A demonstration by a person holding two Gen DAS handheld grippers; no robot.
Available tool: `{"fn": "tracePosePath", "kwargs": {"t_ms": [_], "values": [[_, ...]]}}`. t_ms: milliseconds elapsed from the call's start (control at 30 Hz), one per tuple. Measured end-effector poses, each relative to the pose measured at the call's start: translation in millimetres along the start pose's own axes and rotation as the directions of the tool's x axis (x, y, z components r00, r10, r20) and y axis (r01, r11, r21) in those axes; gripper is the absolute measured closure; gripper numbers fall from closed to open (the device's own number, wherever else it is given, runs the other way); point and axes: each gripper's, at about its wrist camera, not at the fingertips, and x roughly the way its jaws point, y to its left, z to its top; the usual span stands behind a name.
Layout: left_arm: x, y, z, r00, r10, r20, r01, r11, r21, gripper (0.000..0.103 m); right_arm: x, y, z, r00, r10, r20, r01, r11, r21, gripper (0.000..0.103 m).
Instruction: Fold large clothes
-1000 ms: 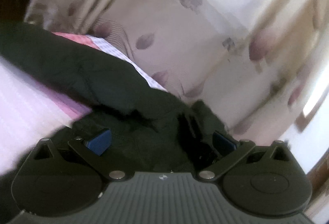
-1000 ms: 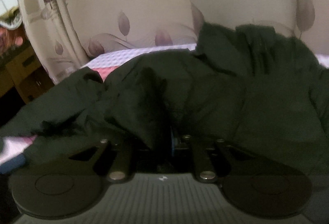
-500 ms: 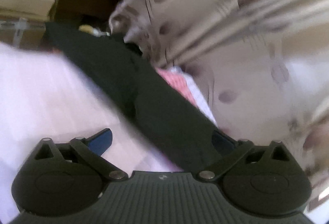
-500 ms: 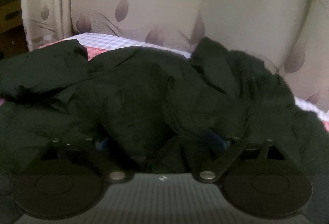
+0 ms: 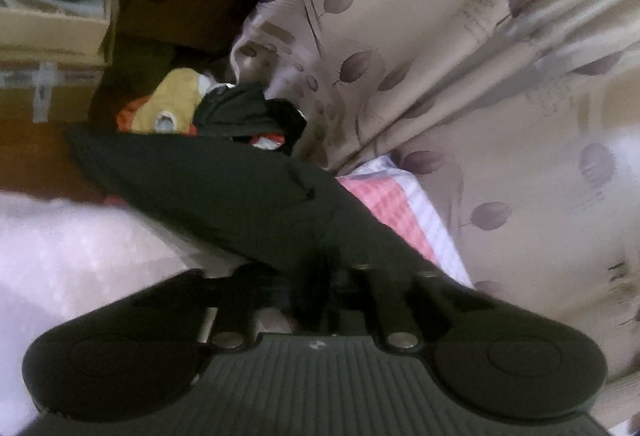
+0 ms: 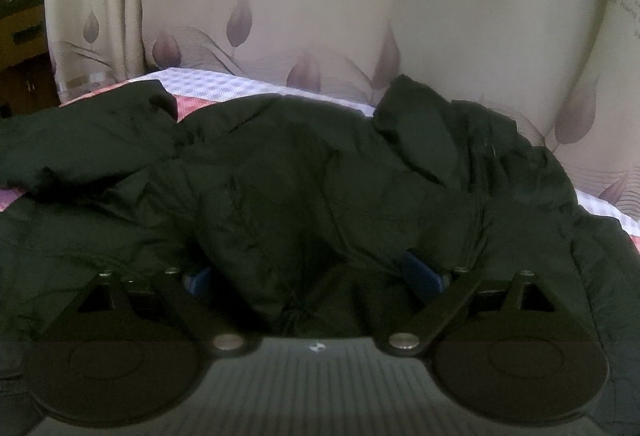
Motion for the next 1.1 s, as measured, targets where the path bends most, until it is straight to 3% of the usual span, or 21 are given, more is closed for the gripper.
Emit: {"fn": "tracePosePath", "kwargs": {"t_ms": [100, 167, 233, 300, 433, 533, 633, 733, 767, 900, 967, 1033, 1100], "values": [[-6.1, -16.7, 5.9, 0.998, 0.010, 0.060, -0.012, 0.999, 0.032, 0.091, -3.6, -3.1, -0.2, 1.000, 0.014, 0.020, -0.014, 1.000, 0.018, 0.003], [-18.2, -42.3, 10.0, 0.994, -0.021, 0.106, 0.014, 0.998, 0.061, 0.092, -7.5, -6.5, -0.4, 0.999, 0.014, 0.035, -0.015, 0.999, 0.043, 0.002], [-37.1, -81.9, 10.1, 0.985, -0.087, 0.147, 0.065, 0.987, 0.148, 0.093, -18.3, -14.4, -2.2, 0.998, 0.012, 0.056, -0.018, 0.995, 0.095, 0.002], [-59.2, -126.3, 1.2, 0.970, -0.174, 0.171, 0.126, 0.958, 0.259, 0.093, -36.8, -25.1, -6.8, 0.996, 0.016, 0.086, -0.030, 0.985, 0.170, 0.002], [-98.9, -220.6, -43.2, 0.921, -0.364, 0.141, 0.260, 0.841, 0.474, 0.093, -85.8, -57.4, -22.0, 0.983, 0.071, 0.167, -0.123, 0.938, 0.326, 0.002], [-113.3, -284.6, -93.8, 0.880, -0.473, 0.042, 0.360, 0.723, 0.589, 0.093, -122.7, -89.2, -33.9, 0.970, 0.107, 0.218, -0.191, 0.891, 0.411, 0.002], [-112.2, -330.2, -152.3, 0.853, -0.516, -0.078, 0.435, 0.621, 0.652, 0.093, -152.5, -120.1, -45.8, 0.969, 0.096, 0.228, -0.193, 0.870, 0.453, 0.002], [-98.8, -355.8, -220.4, 0.836, -0.512, -0.198, 0.483, 0.514, 0.708, 0.090, -179.4, -150.9, -60.6, 0.970, 0.026, 0.242, -0.140, 0.875, 0.464, 0.002], [-91.7, -359.6, -244.8, 0.832, -0.501, -0.238, 0.495, 0.478, 0.726, 0.086, -186.9, -162.7, -65.9, 0.970, 0.007, 0.244, -0.126, 0.871, 0.475, 0.002], [-69.2, -350.4, -320.3, 0.832, -0.448, -0.327, 0.501, 0.356, 0.789, 0.016, -203.9, -204.0, -85.0, 0.973, -0.039, 0.228, -0.094, 0.836, 0.540, 0.002], [-64.2, -334.7, -339.9, 0.840, -0.443, -0.314, 0.481, 0.341, 0.808, 0.010, -206.9, -220.1, -92.9, 0.976, -0.047, 0.213, -0.082, 0.826, 0.558, 0.002], [-63.2, -322.3, -340.8, 0.830, -0.456, -0.322, 0.495, 0.336, 0.801, 0.000, -207.3, -228.9, -97.5, 0.978, -0.046, 0.202, -0.078, 0.821, 0.566, 0.002], [-69.5, -305.4, -329.5, 0.813, -0.480, -0.330, 0.525, 0.356, 0.773, 0.000, -205.5, -230.2, -96.8, 0.978, -0.034, 0.208, -0.091, 0.820, 0.566, 0.002]]}}
